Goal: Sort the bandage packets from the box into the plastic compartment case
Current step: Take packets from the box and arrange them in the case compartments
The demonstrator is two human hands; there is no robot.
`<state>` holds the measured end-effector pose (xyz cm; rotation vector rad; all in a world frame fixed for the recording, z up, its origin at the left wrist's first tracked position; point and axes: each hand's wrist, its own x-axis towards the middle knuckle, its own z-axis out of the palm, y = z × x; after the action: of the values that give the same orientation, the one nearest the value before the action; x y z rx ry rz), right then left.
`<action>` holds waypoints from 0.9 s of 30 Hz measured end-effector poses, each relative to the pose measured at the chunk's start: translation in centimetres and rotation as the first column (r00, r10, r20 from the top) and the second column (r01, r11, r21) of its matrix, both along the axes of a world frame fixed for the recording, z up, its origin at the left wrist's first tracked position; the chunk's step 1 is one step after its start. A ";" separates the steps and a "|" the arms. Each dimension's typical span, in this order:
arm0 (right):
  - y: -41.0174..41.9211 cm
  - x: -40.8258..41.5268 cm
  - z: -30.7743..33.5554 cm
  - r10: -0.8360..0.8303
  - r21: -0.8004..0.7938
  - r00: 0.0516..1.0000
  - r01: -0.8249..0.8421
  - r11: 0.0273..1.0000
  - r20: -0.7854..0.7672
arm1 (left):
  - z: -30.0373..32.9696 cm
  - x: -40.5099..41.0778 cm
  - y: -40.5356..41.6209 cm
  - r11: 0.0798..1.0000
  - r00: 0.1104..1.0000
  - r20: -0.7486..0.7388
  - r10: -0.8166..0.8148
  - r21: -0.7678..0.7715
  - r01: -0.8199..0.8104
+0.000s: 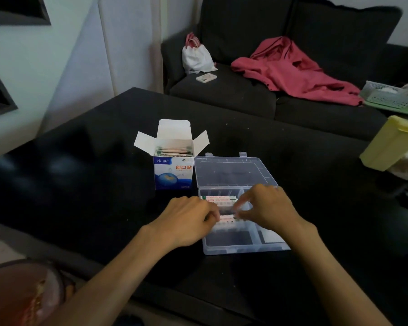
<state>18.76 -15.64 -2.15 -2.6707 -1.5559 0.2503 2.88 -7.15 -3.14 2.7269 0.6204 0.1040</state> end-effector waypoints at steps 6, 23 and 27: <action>0.2 0.0 0.1 0.073 -0.082 0.996 -0.077 0.994 -0.046 | 0.0 -0.2 0.0 1.000 1.000 -0.015 0.009 -0.028 -0.009; 11.8 -4.8 6.1 0.391 0.331 0.919 -0.352 0.876 -0.057 | 1.3 -6.0 5.8 0.800 0.798 0.337 0.499 0.176 -0.574; 14.2 -4.2 6.5 0.428 0.012 0.900 -0.429 0.903 -0.083 | 1.6 -6.4 5.8 0.810 0.805 0.357 0.474 0.181 -0.557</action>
<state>14.60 -1.41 4.39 -2.2505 -2.1005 0.3740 -3.49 -1.34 -1.58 2.6233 1.3351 0.7779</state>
